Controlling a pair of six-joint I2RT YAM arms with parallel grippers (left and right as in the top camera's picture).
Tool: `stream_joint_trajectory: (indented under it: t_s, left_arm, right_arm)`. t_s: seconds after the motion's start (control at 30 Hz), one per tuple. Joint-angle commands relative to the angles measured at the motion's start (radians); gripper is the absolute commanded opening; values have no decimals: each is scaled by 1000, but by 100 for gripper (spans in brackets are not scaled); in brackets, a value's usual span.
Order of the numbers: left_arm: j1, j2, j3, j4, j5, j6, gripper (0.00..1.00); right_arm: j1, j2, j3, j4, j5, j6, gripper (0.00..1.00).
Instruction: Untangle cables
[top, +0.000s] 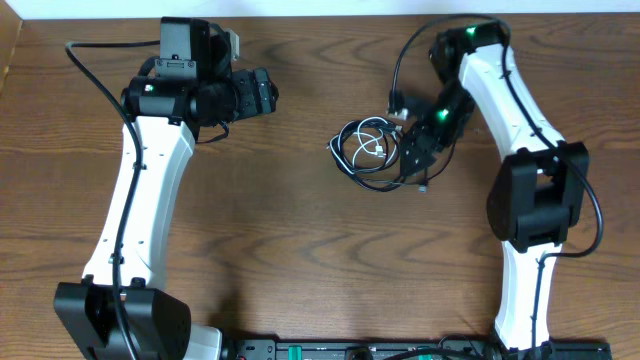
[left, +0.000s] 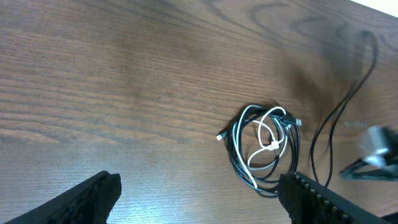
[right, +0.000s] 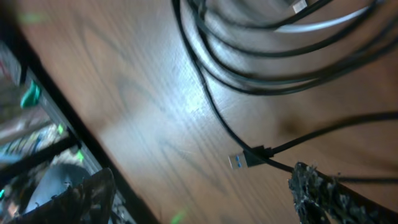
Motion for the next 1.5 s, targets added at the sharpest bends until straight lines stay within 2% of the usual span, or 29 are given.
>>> stream_joint_trajectory:
  t_s: [0.0, 0.33, 1.0, 1.1, 1.17, 1.3, 1.4, 1.47]
  left_arm:
    - [3, 12, 3, 1, 5, 12, 87]
    - [3, 12, 3, 0, 5, 11, 87]
    - [3, 12, 3, 0, 5, 11, 87]
    - [3, 12, 3, 0, 5, 11, 87]
    - [3, 12, 3, 0, 5, 11, 87]
    - [3, 12, 3, 0, 5, 11, 87]
    - [3, 12, 3, -1, 5, 11, 87]
    - [3, 12, 3, -1, 5, 11, 87]
  right_arm:
    - [24, 8, -59, 40, -31, -65, 91]
    - [72, 8, -202, 178, -35, -65, 94]
    - [85, 8, -303, 238, -77, -65, 91]
    - [85, 8, -312, 233, -78, -64, 85]
    - [85, 8, -314, 233, -84, -64, 78]
    - [85, 8, -317, 227, -114, -42, 52]
    - [86, 8, -328, 223, -134, -37, 44]
    - [90, 8, -336, 226, -140, -38, 43]
